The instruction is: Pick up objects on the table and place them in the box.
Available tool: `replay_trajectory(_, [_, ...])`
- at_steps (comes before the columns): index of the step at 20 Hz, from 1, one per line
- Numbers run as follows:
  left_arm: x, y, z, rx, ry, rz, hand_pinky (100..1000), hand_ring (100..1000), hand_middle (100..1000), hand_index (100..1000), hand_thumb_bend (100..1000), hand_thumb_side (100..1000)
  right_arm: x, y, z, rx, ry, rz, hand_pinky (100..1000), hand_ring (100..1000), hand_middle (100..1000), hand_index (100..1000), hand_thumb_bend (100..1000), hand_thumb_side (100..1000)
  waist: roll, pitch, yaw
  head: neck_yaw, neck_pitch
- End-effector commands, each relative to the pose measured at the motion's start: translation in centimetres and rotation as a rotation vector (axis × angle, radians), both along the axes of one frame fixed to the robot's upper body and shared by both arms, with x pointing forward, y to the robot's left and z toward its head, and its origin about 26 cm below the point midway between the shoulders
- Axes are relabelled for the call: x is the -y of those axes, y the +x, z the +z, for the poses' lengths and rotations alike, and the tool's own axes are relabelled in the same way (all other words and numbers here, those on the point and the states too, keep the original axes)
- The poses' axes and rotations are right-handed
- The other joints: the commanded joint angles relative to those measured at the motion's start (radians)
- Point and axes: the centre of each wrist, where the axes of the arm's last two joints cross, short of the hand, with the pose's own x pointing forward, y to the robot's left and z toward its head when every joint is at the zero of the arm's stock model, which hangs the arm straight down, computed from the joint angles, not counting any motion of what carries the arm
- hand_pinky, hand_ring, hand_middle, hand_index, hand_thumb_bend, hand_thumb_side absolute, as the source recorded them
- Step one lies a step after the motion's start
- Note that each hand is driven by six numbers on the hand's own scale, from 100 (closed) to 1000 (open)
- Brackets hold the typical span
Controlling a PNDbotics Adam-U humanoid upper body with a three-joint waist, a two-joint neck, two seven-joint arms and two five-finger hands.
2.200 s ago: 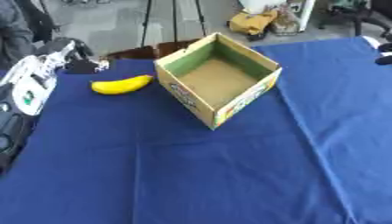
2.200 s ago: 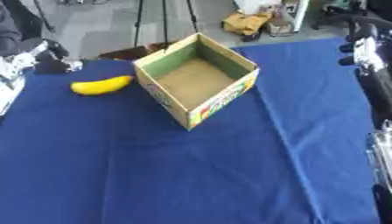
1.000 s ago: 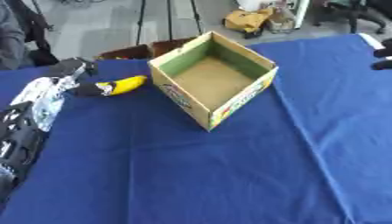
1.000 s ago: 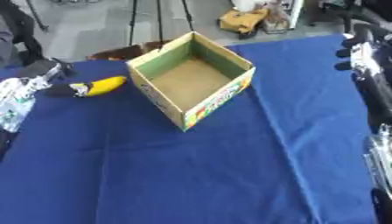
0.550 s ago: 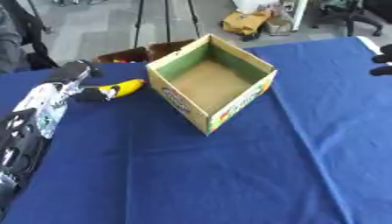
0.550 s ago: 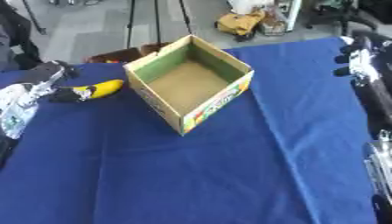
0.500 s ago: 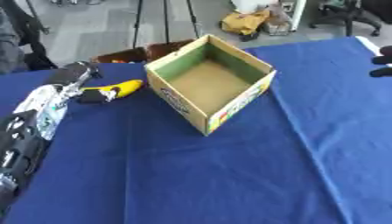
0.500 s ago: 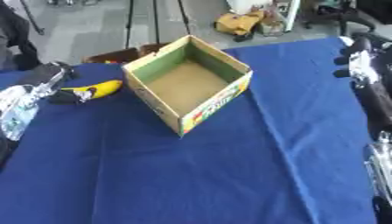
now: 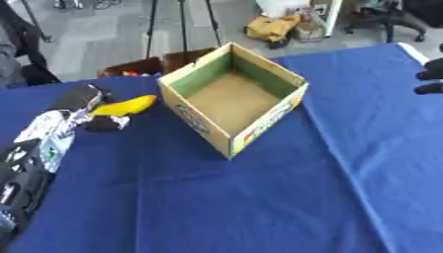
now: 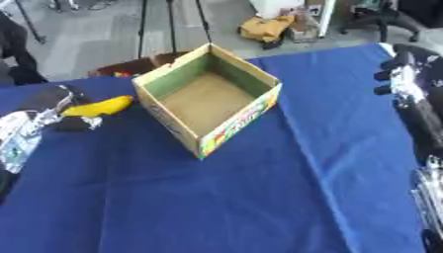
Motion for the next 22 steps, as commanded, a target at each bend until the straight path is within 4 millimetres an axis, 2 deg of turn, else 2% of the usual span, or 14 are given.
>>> replay_trajectory(1, [-0.52, 0.04, 0.97, 0.018, 0.013, -0.002, 774, 701, 657, 755, 386, 642, 0.33, -0.08, 1.17, 0.034, -0.014, 0.004, 552, 628, 589, 781, 100, 589, -0.003, -0.014, -0.002, -0.002, -0.011])
replay_trajectory(7, [-0.57, -0.01, 0.1, -0.084, 0.02, -0.014, 766, 691, 648, 751, 375, 625, 0.34, -0.09, 1.13, 0.034, -0.013, 0.004, 552, 628, 589, 781, 100, 590, -0.002, -0.015, -0.006, -0.005, -0.012])
replay_trajectory(9, [-0.51, -0.03, 0.11, -0.102, 0.026, -0.011, 713, 643, 618, 738, 332, 612, 0.36, -0.09, 1.12, 0.034, -0.011, 0.003, 552, 628, 589, 781, 100, 590, -0.002, -0.016, -0.006, -0.006, -0.012])
replay_trajectory(10, [-0.48, -0.03, 0.1, -0.108, 0.028, -0.008, 676, 614, 598, 725, 270, 593, 0.36, -0.09, 1.11, 0.034, -0.011, 0.002, 552, 629, 589, 781, 100, 590, -0.003, -0.017, -0.006, -0.006, -0.012])
replay_trajectory(13, [-0.34, -0.03, 0.08, -0.127, 0.032, 0.0, 623, 575, 562, 709, 240, 563, 0.39, -0.1, 1.07, 0.033, -0.009, 0.001, 552, 629, 589, 782, 100, 590, -0.004, -0.018, -0.005, -0.006, -0.013])
replay_trajectory(16, [-0.32, -0.05, 0.15, -0.125, 0.03, 0.009, 548, 509, 494, 653, 100, 559, 0.43, -0.1, 1.03, 0.033, -0.007, -0.001, 553, 629, 589, 782, 100, 590, -0.005, -0.019, -0.004, -0.006, -0.011])
replay_trajectory(22, [-0.3, -0.09, 0.19, -0.115, 0.004, 0.007, 473, 428, 399, 540, 100, 550, 0.48, -0.1, 0.9, 0.03, -0.003, -0.004, 554, 630, 589, 782, 100, 590, -0.009, -0.024, 0.0, -0.005, -0.012])
